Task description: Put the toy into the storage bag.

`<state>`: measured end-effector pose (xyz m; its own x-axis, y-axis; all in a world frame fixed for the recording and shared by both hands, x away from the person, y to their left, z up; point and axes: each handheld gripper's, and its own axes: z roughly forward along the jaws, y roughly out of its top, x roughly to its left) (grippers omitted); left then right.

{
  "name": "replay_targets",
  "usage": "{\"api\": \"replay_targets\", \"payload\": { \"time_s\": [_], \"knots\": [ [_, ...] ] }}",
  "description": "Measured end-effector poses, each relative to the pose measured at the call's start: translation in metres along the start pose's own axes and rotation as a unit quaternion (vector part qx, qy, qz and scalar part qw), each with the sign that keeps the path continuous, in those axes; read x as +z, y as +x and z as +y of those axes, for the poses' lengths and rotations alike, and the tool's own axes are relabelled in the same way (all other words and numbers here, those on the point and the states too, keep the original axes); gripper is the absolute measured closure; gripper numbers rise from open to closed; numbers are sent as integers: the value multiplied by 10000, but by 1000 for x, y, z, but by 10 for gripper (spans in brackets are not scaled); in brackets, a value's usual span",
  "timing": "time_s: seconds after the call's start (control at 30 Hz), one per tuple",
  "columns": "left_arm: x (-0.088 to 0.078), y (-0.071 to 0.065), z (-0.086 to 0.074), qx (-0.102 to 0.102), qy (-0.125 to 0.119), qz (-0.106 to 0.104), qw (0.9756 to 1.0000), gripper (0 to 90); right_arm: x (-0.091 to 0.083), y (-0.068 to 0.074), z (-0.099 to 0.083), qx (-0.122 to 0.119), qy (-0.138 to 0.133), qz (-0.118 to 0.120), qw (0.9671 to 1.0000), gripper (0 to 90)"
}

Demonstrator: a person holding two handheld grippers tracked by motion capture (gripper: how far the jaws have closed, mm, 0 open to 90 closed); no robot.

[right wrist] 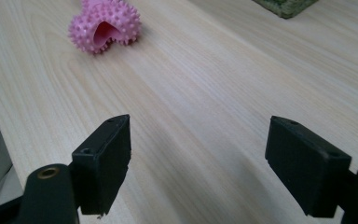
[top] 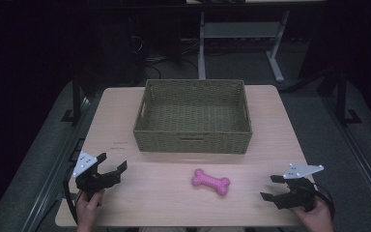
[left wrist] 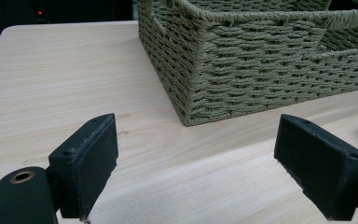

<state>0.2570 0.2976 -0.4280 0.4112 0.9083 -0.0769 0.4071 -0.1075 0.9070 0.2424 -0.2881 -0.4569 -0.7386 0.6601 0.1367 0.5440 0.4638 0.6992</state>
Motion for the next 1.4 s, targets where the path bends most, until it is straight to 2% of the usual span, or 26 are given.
{"api": "replay_targets", "payload": {
  "time_s": [0.2, 0.3, 0.37, 0.57, 0.8, 1.1, 1.4],
  "knots": [
    [2, -1, -1, 7, 24, -16, 10000, 130, 2, 7, 6, -107, 60, 76, 9999, 217],
    [0, 1, -1, 20, 15, -22, 10000, 130, 5, 13, 13, -239, 156, 127, 9995, 214],
    [-1, 2, -1, -3, 1, -15, 10000, 130, 6, 16, 17, -244, 216, 184, 9993, 214],
    [-2, 4, -1, -58, -14, 20, 10000, 130, 10, 19, 25, -369, 345, 255, 9984, 210],
    [0, 1, -1, -4, 14, 0, 10000, 130, 12, 22, 32, -443, 462, 291, 9975, 206],
    [1, 2, -2, -11, 33, -23, 10000, 130, 19, 27, 44, -560, 637, 417, 9955, 191],
    [1, 4, -2, -23, 17, -12, 10000, 130, 27, 32, 60, -748, 848, 567, 9920, 187]
  ]
}}
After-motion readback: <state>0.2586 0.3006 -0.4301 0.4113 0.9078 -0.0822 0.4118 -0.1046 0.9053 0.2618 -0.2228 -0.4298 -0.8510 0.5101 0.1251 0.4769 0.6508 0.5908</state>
